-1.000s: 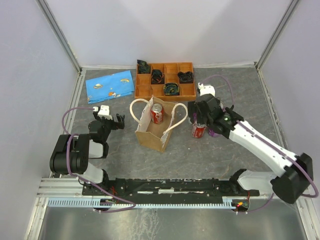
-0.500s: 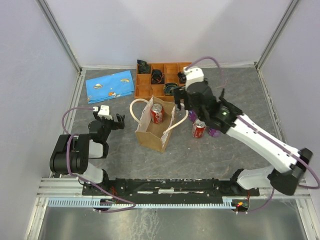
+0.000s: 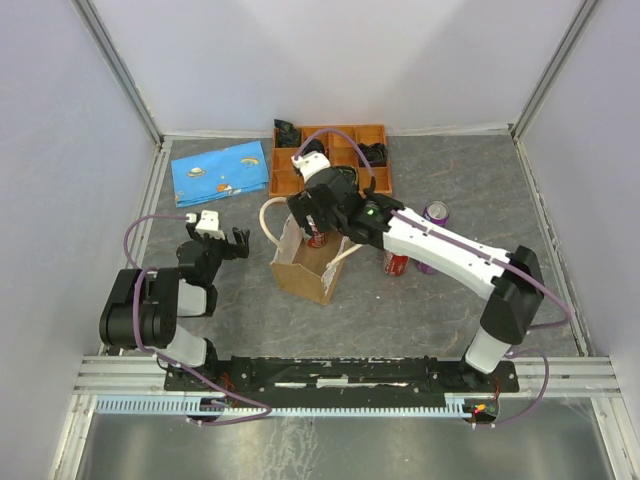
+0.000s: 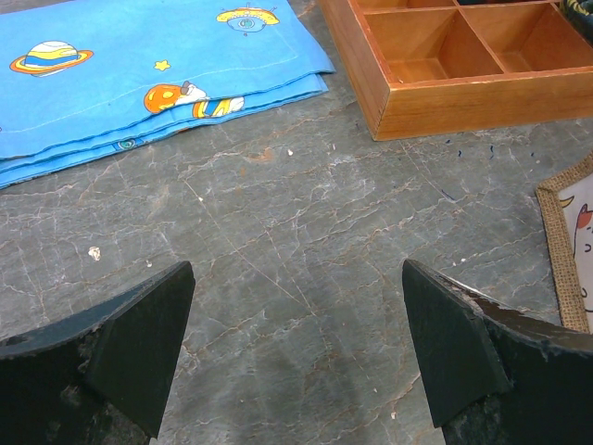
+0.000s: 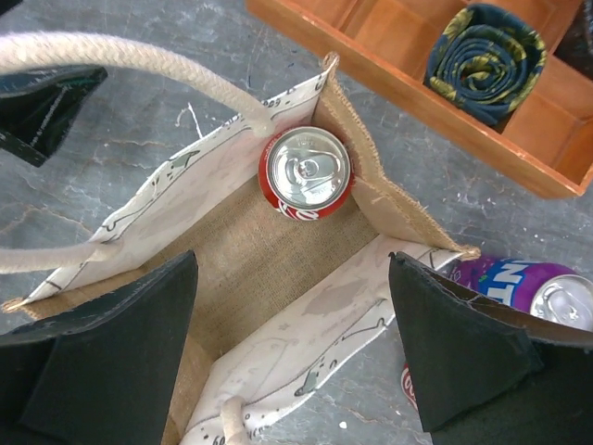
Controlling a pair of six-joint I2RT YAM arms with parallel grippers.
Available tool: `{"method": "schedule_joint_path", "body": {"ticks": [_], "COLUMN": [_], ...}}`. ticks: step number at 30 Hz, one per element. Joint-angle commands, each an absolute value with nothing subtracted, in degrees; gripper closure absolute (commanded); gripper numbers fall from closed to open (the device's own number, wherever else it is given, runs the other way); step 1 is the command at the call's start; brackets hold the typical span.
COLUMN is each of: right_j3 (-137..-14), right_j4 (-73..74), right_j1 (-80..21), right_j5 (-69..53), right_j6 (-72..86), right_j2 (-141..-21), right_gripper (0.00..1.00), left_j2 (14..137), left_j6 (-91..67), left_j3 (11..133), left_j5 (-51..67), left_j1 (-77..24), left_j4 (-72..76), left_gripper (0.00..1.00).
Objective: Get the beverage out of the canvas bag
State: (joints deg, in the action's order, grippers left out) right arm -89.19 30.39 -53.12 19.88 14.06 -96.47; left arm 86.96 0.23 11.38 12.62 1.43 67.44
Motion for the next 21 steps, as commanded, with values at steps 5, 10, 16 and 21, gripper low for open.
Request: {"method": "schedule_joint_path", "body": {"ticks": [5,10,16,21], "right_j3": [-91.78,-90.80,-90.58,-92.26], "right_j4": [28.00,26.02,23.51,23.37], "right_j1": [-52.74,-50.89,-48.43,-47.78], "right_j5": [18.36,16.91,13.92,13.43], "right_j6": [15.78,17.66,19.93,20.39], "right_j2": [-102.02,-104.98,-108.09,-110.82], "right_gripper": [0.09,0.09,0.10,0.09], "left_j2": [86.50,86.54,86.49,86.54], "left_j6": [3.03,3.05,2.99,2.97], "left_j3": [11.51,11.51,11.51,11.51], "left_j5": [13.45,13.45,13.44,13.45], "left_j1": [1.66,1.66,1.67,1.63], "left_j4": [70.37,70.33,70.38,70.34], "left_gripper": [0.01,0.01,0.01,0.01]}}
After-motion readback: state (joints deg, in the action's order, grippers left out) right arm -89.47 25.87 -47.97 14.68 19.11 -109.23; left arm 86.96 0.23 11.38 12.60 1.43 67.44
